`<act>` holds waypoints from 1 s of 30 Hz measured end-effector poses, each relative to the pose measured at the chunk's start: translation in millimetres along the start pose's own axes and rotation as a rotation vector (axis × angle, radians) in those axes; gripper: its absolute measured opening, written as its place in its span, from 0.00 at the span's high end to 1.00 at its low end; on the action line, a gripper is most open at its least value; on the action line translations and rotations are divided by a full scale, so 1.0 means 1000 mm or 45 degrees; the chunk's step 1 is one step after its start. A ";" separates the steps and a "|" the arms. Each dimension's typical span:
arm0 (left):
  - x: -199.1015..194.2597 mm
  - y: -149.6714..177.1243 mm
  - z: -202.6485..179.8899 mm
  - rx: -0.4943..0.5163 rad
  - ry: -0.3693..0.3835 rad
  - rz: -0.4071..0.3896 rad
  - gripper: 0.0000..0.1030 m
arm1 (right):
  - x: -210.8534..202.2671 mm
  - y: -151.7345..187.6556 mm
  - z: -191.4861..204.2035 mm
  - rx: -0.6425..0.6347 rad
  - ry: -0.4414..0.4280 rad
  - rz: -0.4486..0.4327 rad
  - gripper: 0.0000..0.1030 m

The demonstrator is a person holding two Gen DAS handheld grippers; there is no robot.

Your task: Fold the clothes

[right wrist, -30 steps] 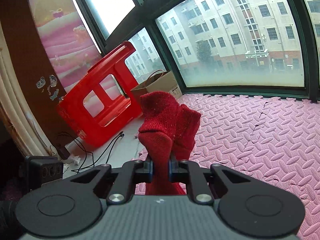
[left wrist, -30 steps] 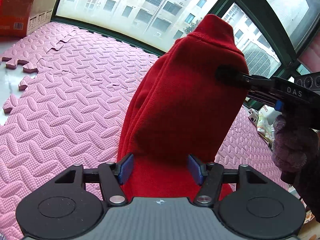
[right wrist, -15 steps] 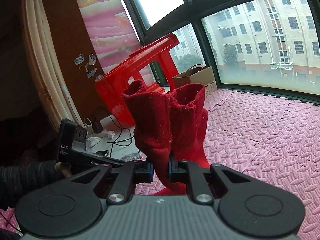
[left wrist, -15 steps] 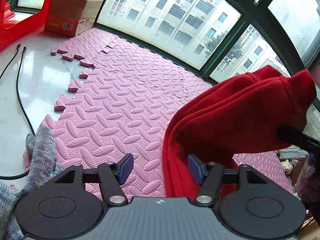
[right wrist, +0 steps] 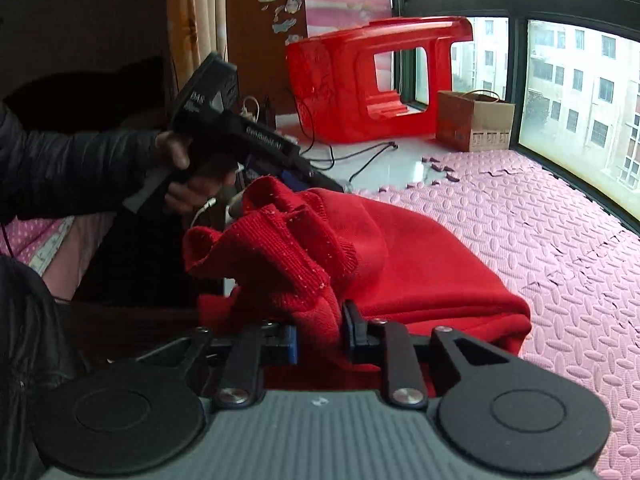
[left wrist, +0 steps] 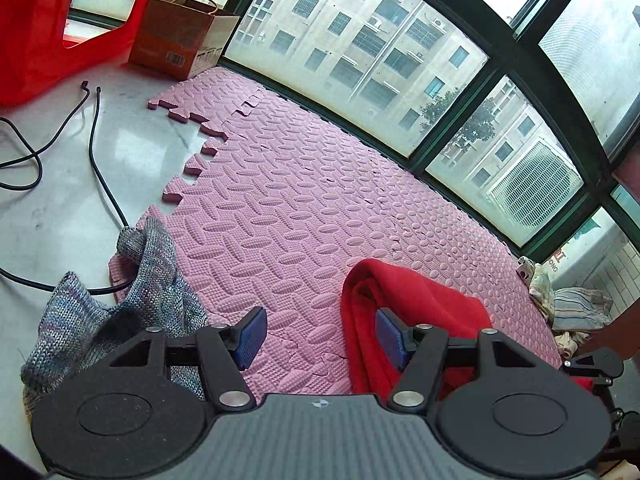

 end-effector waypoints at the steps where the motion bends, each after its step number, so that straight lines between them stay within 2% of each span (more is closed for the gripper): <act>1: -0.002 0.001 -0.002 0.001 0.010 -0.001 0.38 | 0.001 0.004 0.003 -0.013 0.010 0.033 0.76; 2: -0.004 0.003 -0.004 0.003 0.019 -0.002 0.38 | 0.002 0.007 0.006 -0.019 0.005 0.065 0.74; 5: -0.009 0.006 -0.017 0.020 0.062 0.004 0.38 | -0.004 0.012 0.012 0.000 -0.022 0.079 0.58; 7: -0.013 0.009 -0.025 0.032 0.091 0.007 0.36 | -0.006 0.013 0.018 0.001 -0.018 0.082 0.57; 10: -0.018 0.012 -0.039 0.050 0.134 0.014 0.35 | -0.005 0.012 0.025 -0.006 0.022 0.087 0.59; 12: -0.016 0.017 -0.051 0.072 0.156 0.043 0.31 | -0.004 0.011 0.027 0.018 0.001 0.087 0.60; 16: -0.008 0.029 -0.066 0.044 0.179 0.142 0.30 | -0.002 0.010 0.029 0.059 0.044 0.073 0.75; 19: 0.003 0.037 -0.070 -0.009 0.190 0.231 0.30 | -0.002 0.010 0.030 0.085 0.049 0.064 0.78; 21: 0.006 0.042 -0.071 -0.018 0.198 0.260 0.38 | -0.004 0.008 0.030 0.100 0.055 0.059 0.80; 22: 0.006 0.042 -0.074 -0.012 0.231 0.268 0.45 | -0.005 0.007 0.030 0.106 0.060 0.052 0.81; 23: 0.006 0.042 -0.077 -0.006 0.263 0.274 0.58 | -0.005 0.006 0.029 0.115 0.060 0.046 0.81; 24: 0.005 0.039 -0.080 0.006 0.263 0.267 0.61 | -0.006 0.005 0.028 0.124 0.060 0.040 0.82; 26: 0.002 0.033 -0.087 0.028 0.263 0.252 0.75 | -0.007 0.001 0.027 0.139 0.065 0.024 0.83; 29: -0.002 0.016 -0.093 -0.006 0.314 0.219 0.82 | -0.011 -0.006 0.025 0.152 0.086 -0.022 0.85; 30: -0.006 0.008 -0.096 -0.018 0.340 0.193 0.83 | -0.016 -0.013 0.024 0.182 0.092 -0.076 0.85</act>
Point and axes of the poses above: each gripper's, at about its wrist camera, not at the fingertips, and x roughly the way its jaws point, z to its left, y to its underside, the point moved 3 cm from there along x, roughly the way its jaws point, and after that the axes turned 14 degrees about z, right-handed, at the moved point
